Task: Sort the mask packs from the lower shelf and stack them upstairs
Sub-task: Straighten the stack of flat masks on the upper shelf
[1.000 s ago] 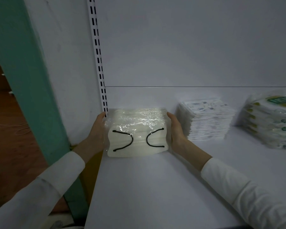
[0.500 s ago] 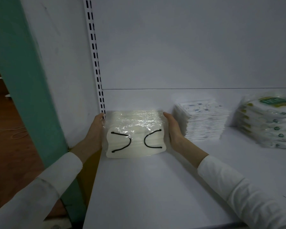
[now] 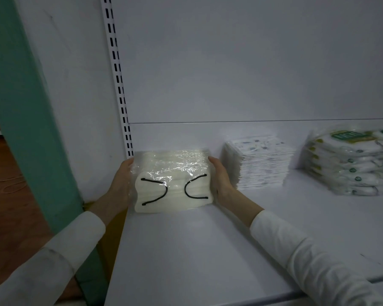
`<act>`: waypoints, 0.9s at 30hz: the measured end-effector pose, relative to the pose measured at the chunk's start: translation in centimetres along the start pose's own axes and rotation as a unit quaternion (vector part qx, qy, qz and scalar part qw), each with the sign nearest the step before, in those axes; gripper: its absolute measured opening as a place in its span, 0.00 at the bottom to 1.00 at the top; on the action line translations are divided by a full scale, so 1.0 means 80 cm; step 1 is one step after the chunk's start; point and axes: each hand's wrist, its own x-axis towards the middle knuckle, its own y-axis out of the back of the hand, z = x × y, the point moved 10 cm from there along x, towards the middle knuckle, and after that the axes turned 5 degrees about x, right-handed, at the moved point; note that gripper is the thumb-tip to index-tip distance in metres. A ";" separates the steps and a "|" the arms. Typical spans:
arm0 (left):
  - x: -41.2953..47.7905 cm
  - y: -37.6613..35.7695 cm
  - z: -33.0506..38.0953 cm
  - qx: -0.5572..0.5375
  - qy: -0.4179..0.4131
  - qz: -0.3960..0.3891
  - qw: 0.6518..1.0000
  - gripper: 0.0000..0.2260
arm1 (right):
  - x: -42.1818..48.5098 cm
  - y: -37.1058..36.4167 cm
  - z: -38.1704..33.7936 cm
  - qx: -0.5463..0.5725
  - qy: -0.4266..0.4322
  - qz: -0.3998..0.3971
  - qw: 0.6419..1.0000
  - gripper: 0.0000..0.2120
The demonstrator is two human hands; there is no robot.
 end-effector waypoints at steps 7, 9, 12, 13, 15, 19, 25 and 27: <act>-0.022 0.036 0.045 0.322 -0.111 0.059 0.938 0.21 | -0.014 0.011 -0.066 -0.262 0.198 0.054 0.943 0.21; -0.037 0.038 0.065 0.382 -0.179 0.064 0.904 0.19 | -0.036 -0.010 -0.085 -0.355 0.279 0.023 0.892 0.22; -0.062 0.032 0.092 0.460 -0.264 0.057 0.846 0.15 | -0.073 -0.039 -0.103 -0.460 0.378 -0.017 0.803 0.22; -0.071 0.027 0.100 0.475 -0.285 0.055 0.831 0.13 | -0.086 -0.046 -0.106 -0.493 0.404 -0.024 0.770 0.22; -0.088 0.014 0.111 0.483 -0.319 0.039 0.815 0.09 | -0.108 -0.052 -0.108 -0.548 0.434 -0.027 0.715 0.22; -0.109 -0.015 0.111 0.460 -0.321 0.005 0.828 0.07 | -0.146 -0.047 -0.108 -0.629 0.456 -0.027 0.629 0.22; -0.147 -0.087 0.102 0.444 -0.345 -0.055 0.825 0.06 | -0.180 -0.009 -0.130 -0.665 0.439 0.001 0.605 0.22; -0.149 -0.110 0.097 0.437 -0.353 -0.065 0.824 0.07 | -0.188 0.011 -0.138 -0.674 0.439 0.011 0.594 0.20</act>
